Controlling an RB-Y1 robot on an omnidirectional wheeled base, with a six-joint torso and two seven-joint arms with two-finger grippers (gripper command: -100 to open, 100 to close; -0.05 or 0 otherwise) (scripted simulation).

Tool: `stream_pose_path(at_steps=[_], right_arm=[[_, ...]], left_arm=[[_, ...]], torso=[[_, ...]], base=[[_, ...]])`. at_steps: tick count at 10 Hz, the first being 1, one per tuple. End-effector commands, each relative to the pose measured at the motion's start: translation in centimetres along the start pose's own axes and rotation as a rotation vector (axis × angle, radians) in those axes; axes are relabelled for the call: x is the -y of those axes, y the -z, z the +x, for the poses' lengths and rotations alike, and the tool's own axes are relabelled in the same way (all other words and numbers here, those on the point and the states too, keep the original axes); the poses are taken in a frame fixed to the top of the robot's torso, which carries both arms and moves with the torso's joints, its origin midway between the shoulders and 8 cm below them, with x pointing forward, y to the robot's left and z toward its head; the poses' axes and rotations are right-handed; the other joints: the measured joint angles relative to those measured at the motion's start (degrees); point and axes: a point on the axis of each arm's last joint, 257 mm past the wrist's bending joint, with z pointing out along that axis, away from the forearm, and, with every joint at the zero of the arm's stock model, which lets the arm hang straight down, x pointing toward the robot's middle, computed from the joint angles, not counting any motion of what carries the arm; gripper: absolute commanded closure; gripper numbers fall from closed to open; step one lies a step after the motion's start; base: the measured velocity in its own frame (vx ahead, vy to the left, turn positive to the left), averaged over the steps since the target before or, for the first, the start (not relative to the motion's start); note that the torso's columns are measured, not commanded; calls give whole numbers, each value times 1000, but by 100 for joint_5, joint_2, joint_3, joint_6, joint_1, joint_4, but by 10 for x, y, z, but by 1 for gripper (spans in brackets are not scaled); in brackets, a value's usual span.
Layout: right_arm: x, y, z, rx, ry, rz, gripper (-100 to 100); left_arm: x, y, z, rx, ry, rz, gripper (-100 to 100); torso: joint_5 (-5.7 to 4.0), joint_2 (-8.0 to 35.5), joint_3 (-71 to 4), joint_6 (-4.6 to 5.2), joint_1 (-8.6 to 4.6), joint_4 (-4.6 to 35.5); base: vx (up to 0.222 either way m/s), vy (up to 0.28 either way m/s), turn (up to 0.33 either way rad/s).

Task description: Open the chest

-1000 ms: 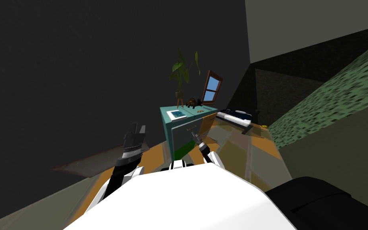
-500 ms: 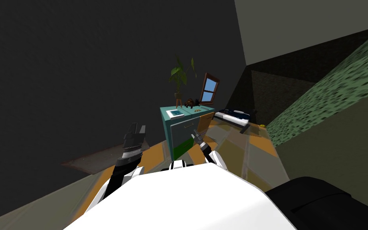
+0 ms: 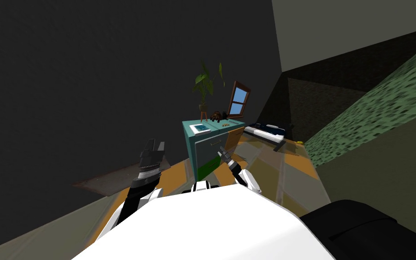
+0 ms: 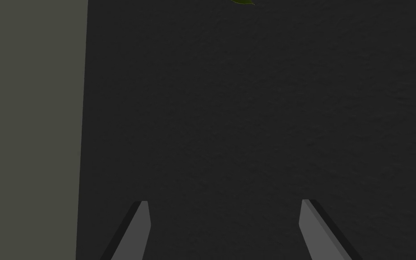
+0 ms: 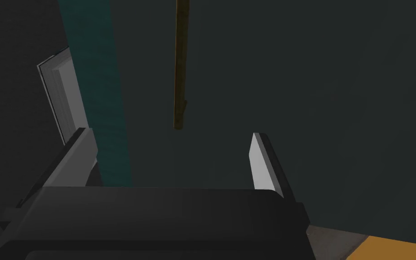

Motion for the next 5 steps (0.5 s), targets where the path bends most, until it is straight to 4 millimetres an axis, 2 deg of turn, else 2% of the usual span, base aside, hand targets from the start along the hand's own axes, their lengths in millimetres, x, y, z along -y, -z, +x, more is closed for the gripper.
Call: stream_pose_path(at_steps=[1,4,5], right_arm=[[6,-10,-1,-26,-10,12,-100],[8,-13,-5,-37,-29,24,-100],[14,-15,3,-43,-25,22,-100]], left_arm=[[0,0,0,0,0,0,0],[0,0,0,0,0,0,0],[0,0,0,0,0,0,0]], torso=[[4,-9,-7,2,6,-3],[-15,25,14,4,-59,6],[-16,28,17,4,-63,7]], base=[[103,160,47],[40,76,14],[35,49,54]])
